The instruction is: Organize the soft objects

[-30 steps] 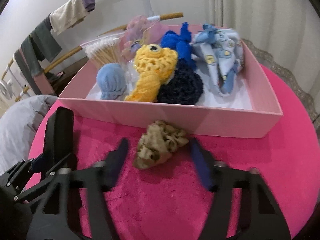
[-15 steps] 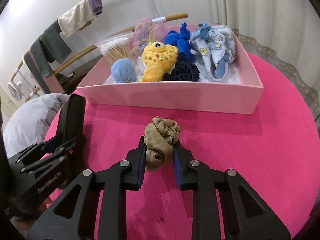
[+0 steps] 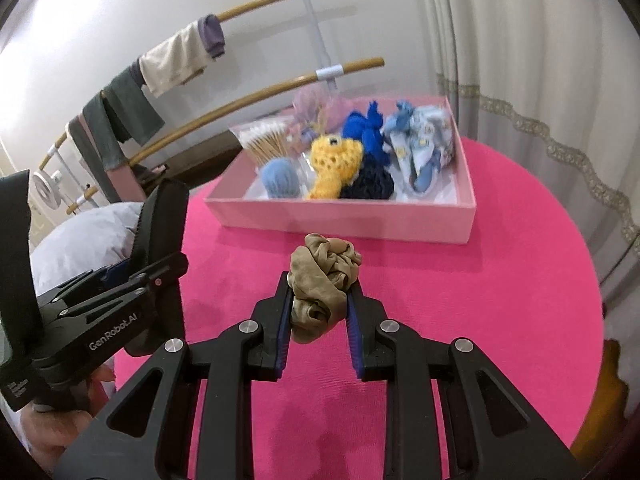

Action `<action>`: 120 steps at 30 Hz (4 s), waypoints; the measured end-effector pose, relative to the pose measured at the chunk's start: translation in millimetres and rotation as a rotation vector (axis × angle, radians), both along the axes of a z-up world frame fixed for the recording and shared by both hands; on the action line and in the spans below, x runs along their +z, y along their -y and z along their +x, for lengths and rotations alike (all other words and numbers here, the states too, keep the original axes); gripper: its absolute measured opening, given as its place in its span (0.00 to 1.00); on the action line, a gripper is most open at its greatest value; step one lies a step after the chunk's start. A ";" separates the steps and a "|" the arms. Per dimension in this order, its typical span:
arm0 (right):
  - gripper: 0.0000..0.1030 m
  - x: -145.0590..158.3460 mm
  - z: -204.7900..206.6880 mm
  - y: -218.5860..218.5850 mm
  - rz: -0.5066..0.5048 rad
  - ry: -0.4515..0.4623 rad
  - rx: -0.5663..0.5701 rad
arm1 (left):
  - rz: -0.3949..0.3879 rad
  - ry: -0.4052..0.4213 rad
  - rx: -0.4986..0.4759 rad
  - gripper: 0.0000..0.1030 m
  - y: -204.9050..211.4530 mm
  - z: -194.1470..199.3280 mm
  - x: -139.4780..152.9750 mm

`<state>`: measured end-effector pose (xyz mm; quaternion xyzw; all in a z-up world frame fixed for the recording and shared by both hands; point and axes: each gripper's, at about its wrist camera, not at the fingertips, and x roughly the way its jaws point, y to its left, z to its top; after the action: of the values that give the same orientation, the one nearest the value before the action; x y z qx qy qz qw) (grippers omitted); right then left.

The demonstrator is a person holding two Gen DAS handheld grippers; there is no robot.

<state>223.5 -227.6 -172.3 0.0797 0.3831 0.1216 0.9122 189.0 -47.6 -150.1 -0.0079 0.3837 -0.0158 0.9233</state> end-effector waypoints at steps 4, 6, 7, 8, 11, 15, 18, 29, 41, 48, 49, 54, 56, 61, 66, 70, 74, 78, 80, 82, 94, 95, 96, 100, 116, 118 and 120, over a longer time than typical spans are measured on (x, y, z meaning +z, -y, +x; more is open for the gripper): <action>0.21 17.5 -8.2 1.5 -0.001 0.038 0.003 | 0.007 0.039 -0.008 0.36 2.1 -13.5 19.8; 0.21 24.8 -12.2 2.0 -0.002 0.056 0.003 | 0.010 0.052 -0.011 0.36 4.3 -20.0 27.5; 0.21 27.1 -13.5 2.6 -0.002 0.061 0.003 | 0.010 0.060 -0.014 0.36 5.4 -23.0 31.8; 0.21 29.9 -14.7 2.8 -0.002 0.066 0.003 | 0.011 0.065 -0.017 0.36 5.6 -26.0 34.7; 0.21 36.4 -17.2 3.7 -0.003 0.080 0.002 | 0.010 0.080 -0.025 0.36 7.5 -32.7 43.8; 0.22 46.2 -16.1 6.8 -0.012 0.100 0.002 | 0.006 0.098 -0.037 0.36 10.9 -32.7 55.4; 0.22 58.8 -9.9 12.1 -0.020 0.125 -0.006 | 0.003 0.117 -0.040 0.36 13.3 -26.3 64.3; 0.22 93.3 47.1 35.2 -0.063 0.164 -0.039 | -0.021 0.162 -0.054 0.36 23.4 34.1 93.8; 0.23 88.1 115.3 46.9 -0.079 0.109 -0.051 | -0.030 0.093 -0.100 0.36 38.4 147.1 76.0; 0.23 57.4 150.2 56.0 -0.077 0.031 -0.057 | -0.013 0.026 -0.115 0.36 50.6 216.7 45.2; 0.23 52.4 154.1 57.7 -0.076 0.020 -0.057 | -0.012 0.019 -0.116 0.36 51.3 224.5 42.4; 0.24 29.1 168.5 62.2 -0.074 -0.034 -0.059 | -0.001 -0.042 -0.118 0.39 64.7 271.8 16.2; 0.27 22.4 172.1 63.1 -0.074 -0.049 -0.059 | -0.002 -0.062 -0.117 0.40 70.8 288.0 9.0; 0.34 12.5 177.9 62.0 -0.079 -0.073 -0.066 | -0.005 -0.079 -0.108 0.59 73.9 312.4 1.7; 0.53 6.7 178.7 63.4 -0.077 -0.088 -0.083 | 0.008 -0.032 -0.099 0.86 71.2 314.1 7.2; 0.96 10.2 172.0 63.0 -0.084 -0.074 -0.105 | 0.026 0.021 -0.071 1.00 67.2 314.9 15.7; 1.00 16.6 165.8 62.4 -0.090 -0.059 -0.125 | 0.056 0.047 -0.039 1.00 65.6 318.6 24.4; 1.00 22.9 156.4 62.3 -0.078 -0.051 -0.158 | 0.073 0.078 -0.021 1.00 62.1 297.3 30.5; 1.00 28.9 147.6 63.0 -0.057 -0.034 -0.165 | 0.074 0.096 -0.011 1.00 57.9 285.7 35.6; 1.00 38.9 135.0 61.1 -0.046 -0.008 -0.166 | 0.067 0.109 -0.005 1.00 54.9 263.9 37.0; 1.00 97.1 13.3 49.6 -0.031 0.172 -0.188 | 0.074 0.232 -0.024 1.00 31.7 63.1 70.7; 1.00 100.6 1.3 49.1 -0.031 0.183 -0.193 | 0.076 0.243 -0.026 1.00 31.4 48.1 72.6; 1.00 103.6 -10.0 48.6 -0.032 0.193 -0.195 | 0.077 0.252 -0.027 1.00 30.4 34.0 74.3; 1.00 113.1 -50.1 44.9 -0.040 0.230 -0.202 | 0.063 0.285 -0.022 1.00 24.1 -22.5 79.3; 1.00 119.5 -157.1 21.0 -0.104 0.322 -0.234 | 0.036 0.318 -0.004 1.00 12.4 -187.8 84.8; 1.00 119.4 -160.7 15.8 -0.119 0.326 -0.237 | 0.036 0.315 -0.002 1.00 10.4 -196.5 86.7; 1.00 117.5 -166.1 11.7 -0.122 0.329 -0.235 | 0.032 0.313 0.003 1.00 5.7 -202.4 89.2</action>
<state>57.3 -239.3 -54.8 0.0474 0.2236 0.0023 0.9735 -13.4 -53.3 -60.9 0.0089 0.2355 -0.0091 0.9718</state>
